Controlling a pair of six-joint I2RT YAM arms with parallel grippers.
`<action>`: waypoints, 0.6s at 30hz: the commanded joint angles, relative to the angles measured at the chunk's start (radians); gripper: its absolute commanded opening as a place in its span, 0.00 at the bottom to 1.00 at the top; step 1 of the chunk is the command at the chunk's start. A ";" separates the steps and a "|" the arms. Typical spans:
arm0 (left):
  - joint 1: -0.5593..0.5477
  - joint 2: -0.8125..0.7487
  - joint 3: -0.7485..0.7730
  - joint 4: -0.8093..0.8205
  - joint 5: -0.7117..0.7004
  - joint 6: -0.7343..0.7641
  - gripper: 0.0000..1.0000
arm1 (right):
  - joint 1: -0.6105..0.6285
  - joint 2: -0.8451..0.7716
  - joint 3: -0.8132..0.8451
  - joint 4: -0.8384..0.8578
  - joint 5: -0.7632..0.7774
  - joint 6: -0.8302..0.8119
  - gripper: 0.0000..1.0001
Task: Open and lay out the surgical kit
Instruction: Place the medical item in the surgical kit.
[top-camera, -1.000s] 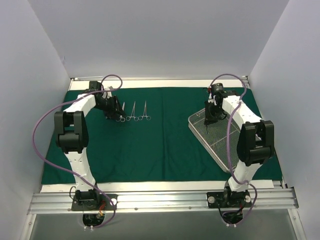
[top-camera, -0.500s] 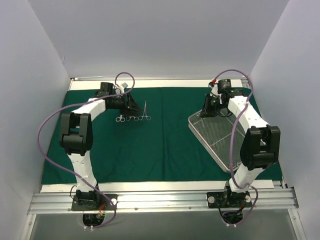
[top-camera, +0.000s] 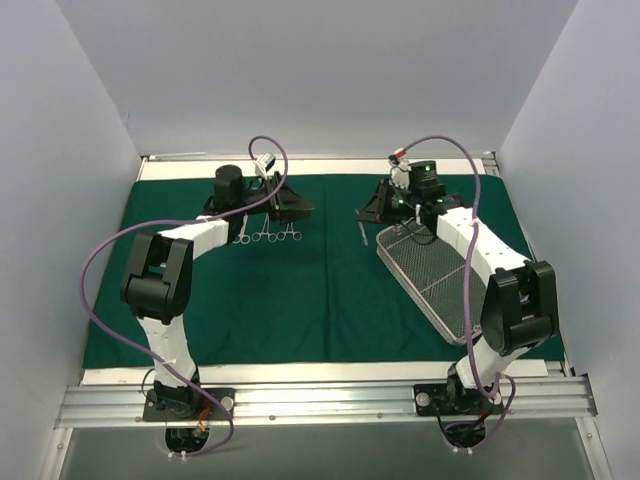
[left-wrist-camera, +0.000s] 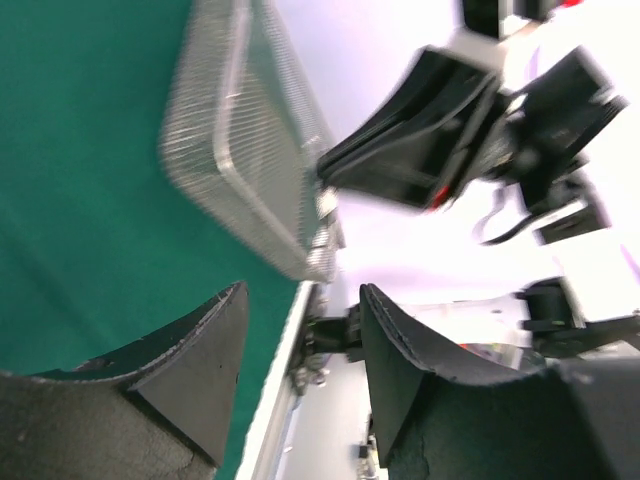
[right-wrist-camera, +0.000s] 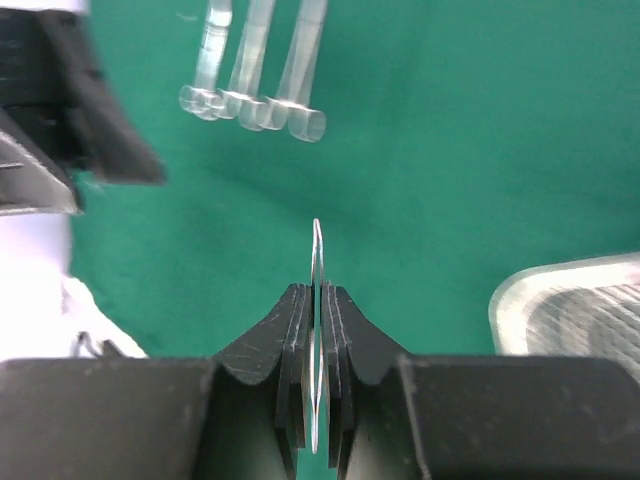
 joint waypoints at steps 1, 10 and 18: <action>-0.030 -0.008 -0.012 0.407 0.004 -0.260 0.58 | 0.055 -0.051 -0.071 0.284 -0.026 0.193 0.00; -0.066 -0.067 -0.067 0.443 -0.019 -0.238 0.57 | 0.075 -0.077 -0.076 0.492 -0.038 0.345 0.00; -0.108 -0.094 -0.086 0.432 -0.028 -0.207 0.57 | 0.082 -0.078 -0.097 0.693 -0.116 0.472 0.00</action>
